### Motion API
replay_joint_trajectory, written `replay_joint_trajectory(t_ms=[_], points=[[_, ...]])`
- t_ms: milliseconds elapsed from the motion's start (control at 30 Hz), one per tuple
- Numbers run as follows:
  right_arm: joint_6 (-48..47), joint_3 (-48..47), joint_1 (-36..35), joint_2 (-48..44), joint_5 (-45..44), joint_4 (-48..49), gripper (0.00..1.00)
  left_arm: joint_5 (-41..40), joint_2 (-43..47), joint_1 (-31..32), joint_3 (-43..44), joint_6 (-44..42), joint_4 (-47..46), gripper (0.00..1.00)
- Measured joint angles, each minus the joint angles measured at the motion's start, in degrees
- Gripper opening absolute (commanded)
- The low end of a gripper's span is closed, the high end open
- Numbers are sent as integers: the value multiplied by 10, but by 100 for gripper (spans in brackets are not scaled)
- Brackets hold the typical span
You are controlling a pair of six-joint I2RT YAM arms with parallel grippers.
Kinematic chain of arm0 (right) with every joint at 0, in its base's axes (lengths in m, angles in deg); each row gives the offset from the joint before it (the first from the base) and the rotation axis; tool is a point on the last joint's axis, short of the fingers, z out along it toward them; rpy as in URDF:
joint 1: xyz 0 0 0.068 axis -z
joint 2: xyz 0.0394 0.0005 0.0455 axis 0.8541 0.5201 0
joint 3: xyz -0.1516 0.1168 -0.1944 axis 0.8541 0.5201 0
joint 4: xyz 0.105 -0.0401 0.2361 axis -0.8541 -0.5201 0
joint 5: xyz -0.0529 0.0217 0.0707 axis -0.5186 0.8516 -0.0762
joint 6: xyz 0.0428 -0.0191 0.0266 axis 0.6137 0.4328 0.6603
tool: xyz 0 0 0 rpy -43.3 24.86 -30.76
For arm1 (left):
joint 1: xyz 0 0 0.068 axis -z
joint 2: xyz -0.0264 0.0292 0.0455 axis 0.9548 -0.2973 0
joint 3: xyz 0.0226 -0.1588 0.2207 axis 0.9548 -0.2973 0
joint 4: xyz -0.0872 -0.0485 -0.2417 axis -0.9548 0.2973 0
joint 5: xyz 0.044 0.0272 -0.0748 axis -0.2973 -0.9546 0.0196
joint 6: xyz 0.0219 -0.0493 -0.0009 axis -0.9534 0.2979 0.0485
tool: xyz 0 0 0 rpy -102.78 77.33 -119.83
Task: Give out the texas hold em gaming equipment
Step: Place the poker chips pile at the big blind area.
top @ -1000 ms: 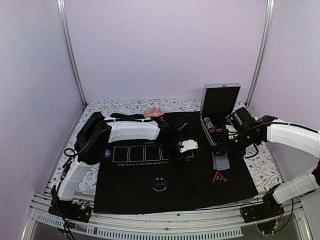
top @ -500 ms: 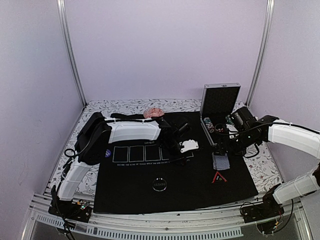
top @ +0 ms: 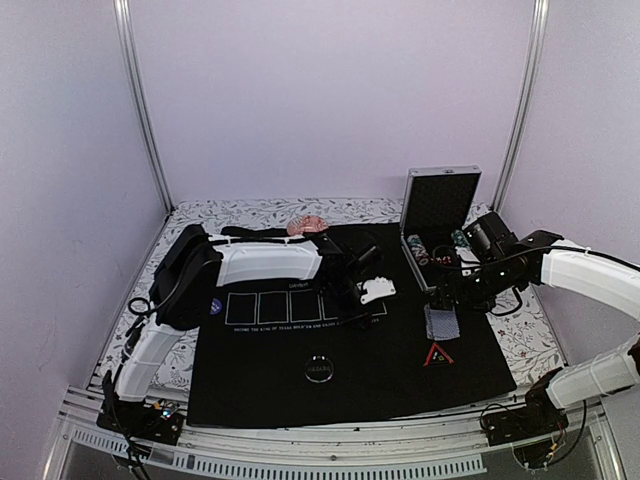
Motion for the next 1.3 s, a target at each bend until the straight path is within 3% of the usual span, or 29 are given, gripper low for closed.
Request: replay_joint_trajectory(t_ms=[433, 867, 1300], points=[[0, 1, 0, -2, -1, -1, 73, -20, 17, -57, -23, 4, 17, 0], [0, 7, 0, -17, -5, -6, 73, -40, 27, -179, -37, 7, 23, 0], [0, 7, 0, -20, -8, -11, 73, -85, -4, -243, 17, 6, 31, 0]])
